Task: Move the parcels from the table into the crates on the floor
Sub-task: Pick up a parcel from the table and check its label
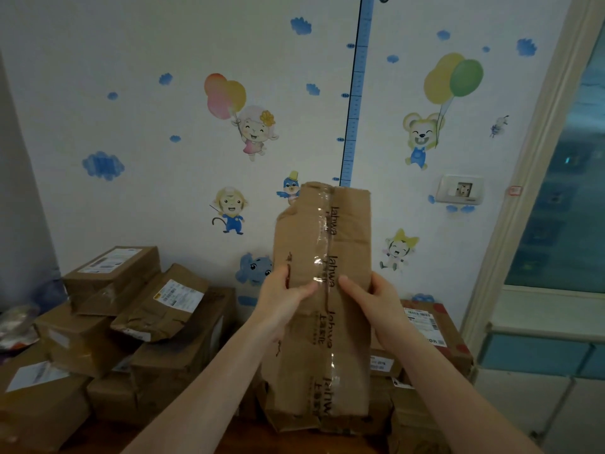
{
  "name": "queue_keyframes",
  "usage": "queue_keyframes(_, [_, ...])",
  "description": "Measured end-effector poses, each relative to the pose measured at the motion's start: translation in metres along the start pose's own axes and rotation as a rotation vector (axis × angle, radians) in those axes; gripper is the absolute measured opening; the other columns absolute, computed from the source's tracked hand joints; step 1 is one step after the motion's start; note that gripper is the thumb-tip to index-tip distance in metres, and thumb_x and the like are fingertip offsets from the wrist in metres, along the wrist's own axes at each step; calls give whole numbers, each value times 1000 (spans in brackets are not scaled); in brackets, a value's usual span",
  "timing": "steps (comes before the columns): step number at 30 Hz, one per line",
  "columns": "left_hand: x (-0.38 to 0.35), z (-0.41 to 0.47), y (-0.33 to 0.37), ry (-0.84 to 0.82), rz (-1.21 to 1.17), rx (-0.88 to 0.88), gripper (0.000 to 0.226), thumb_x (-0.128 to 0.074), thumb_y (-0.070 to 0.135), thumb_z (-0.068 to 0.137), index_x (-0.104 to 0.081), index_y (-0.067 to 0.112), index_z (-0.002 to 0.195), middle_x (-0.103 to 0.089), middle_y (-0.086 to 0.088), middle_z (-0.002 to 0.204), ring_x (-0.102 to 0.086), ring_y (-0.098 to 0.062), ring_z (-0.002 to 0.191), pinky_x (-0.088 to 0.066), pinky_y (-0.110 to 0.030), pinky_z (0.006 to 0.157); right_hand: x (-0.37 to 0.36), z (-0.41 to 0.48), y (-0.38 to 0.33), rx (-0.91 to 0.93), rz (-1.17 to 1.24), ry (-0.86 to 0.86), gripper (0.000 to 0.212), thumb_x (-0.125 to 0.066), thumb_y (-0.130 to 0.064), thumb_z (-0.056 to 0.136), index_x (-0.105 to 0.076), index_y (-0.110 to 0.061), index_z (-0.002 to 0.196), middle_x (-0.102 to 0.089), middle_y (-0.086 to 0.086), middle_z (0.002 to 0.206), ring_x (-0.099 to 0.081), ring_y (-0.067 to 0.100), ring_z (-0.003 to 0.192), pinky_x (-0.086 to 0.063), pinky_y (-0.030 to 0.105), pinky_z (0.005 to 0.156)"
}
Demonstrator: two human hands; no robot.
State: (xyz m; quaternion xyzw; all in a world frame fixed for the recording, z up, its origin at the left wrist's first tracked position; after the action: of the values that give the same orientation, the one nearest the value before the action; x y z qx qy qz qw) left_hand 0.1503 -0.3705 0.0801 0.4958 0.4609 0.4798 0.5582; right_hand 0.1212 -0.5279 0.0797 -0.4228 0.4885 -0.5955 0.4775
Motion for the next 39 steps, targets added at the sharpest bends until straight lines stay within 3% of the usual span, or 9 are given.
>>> queue_keyframes(2, [-3,0,0,5,67,-42,32,-68,15,84,-59,16,114,-68,-2,104,-67,-19,94,-55,-40,84,-1,1,0,48,-15,49,27,-66,-20,87,-58,-13,112,-68,4,103,-66,16,92,-55,28,76])
queue_keyframes(5, [-2,4,9,88,145,-145,23,-65,21,88,-58,17,110,-66,0,101,-64,-12,90,-54,-29,77,-4,-4,4,126,-58,62,17,-64,-13,89,-60,-15,105,-69,-3,92,-67,5,79,-54,17,64])
queue_keyframes(10, [1,6,13,122,71,-110,28,-65,14,87,-58,12,113,-68,-6,104,-66,-22,95,-53,-47,89,-5,-6,2,88,-32,-10,14,-66,-22,87,-58,-25,98,-69,-2,98,-67,8,85,-54,18,66])
queue_keyframes(17, [-4,3,11,102,191,-236,15,-65,17,87,-58,25,98,-68,-1,101,-65,-17,94,-53,-44,88,-5,-2,-2,136,-10,62,12,-64,-16,89,-59,-19,100,-68,-7,90,-65,2,79,-52,13,61])
queue_keyframes(24, [0,8,7,169,345,-326,20,-66,14,85,-61,7,103,-66,-9,101,-63,-22,94,-52,-47,86,-5,-5,4,147,-91,27,23,-69,-18,85,-59,-15,105,-66,-8,93,-63,0,82,-51,11,61])
queue_keyframes(30, [0,3,14,157,299,-371,15,-63,21,89,-60,16,103,-66,-5,100,-64,-18,92,-54,-43,85,-2,-5,4,180,-132,32,19,-66,-10,86,-61,-14,104,-68,-3,94,-64,2,83,-51,11,62])
queue_keyframes(33, [6,3,18,168,198,-340,13,-61,12,89,-62,13,102,-68,-9,100,-66,-23,92,-54,-45,85,-3,-7,5,178,-147,3,18,-67,-13,86,-61,-14,104,-67,-8,91,-62,-3,78,-49,9,60])
queue_keyframes(36, [4,-2,16,132,200,-337,13,-62,8,89,-62,14,101,-70,-5,98,-67,-20,91,-56,-38,83,-3,-4,-2,127,-38,30,16,-67,-20,86,-60,-18,100,-67,-9,90,-63,-2,77,-48,10,57])
queue_keyframes(39, [-1,-5,12,94,220,-320,15,-62,10,89,-62,11,103,-69,-6,98,-67,-19,90,-56,-40,84,-3,-2,-6,112,33,76,14,-68,-17,85,-60,-20,96,-67,-8,88,-64,0,75,-49,11,55])
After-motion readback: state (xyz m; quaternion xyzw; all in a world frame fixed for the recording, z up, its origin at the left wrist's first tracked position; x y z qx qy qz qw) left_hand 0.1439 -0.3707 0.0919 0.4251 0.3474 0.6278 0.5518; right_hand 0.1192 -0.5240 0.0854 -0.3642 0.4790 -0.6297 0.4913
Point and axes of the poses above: each hand's wrist, its own z-axis towards the middle knuckle, its own x-axis out of the back of the hand, y = z × x, the point moved 1 cm from there along z, towards the middle knuckle
